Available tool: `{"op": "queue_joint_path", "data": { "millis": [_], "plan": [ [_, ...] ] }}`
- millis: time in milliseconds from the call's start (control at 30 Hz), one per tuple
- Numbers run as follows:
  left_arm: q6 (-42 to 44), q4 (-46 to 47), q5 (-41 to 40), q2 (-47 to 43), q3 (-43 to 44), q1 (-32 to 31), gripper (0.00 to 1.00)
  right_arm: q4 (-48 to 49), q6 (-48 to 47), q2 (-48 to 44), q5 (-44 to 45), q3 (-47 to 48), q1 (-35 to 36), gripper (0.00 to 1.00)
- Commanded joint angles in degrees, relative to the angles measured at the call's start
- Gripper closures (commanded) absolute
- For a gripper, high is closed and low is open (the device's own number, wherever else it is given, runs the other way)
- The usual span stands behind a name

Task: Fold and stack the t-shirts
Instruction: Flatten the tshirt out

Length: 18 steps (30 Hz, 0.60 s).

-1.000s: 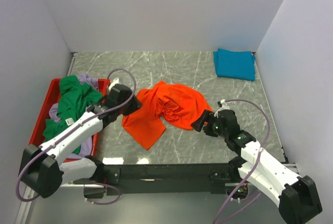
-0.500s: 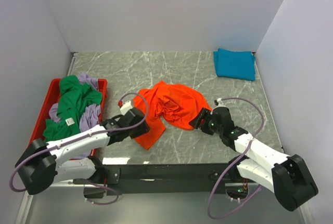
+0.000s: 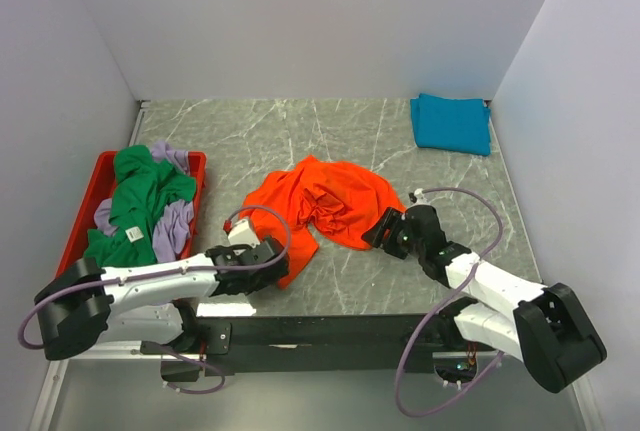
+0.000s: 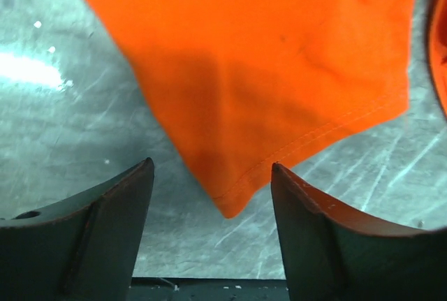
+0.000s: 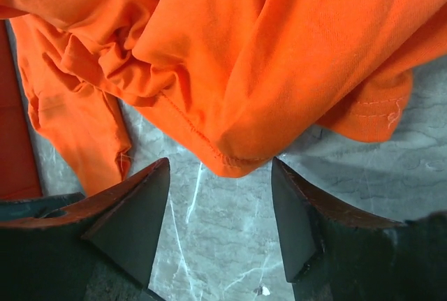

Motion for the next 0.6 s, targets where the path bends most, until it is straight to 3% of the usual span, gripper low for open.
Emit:
{"op": "queue_joint_path", "data": {
  "millis": [0, 267, 567],
  "plan": [
    [-5.8, -2.4, -4.4, 1.2, 1.5, -1.6, 0.25, 3.5, 0.7, 1.0, 1.5, -0.2, 0.6, 0.35],
    [-6.6, -1.6, -6.9, 7.5, 2.4, -2.1, 0.32, 4.6, 1.0, 4.4, 2.2, 0.9, 0.6, 0.43],
    [-3.8, -5.8, -14.8, 10.5, 9.5, -1.5, 0.66, 3.7, 0.3, 7.9, 3.9, 3.9, 0.6, 0.58]
  ]
}}
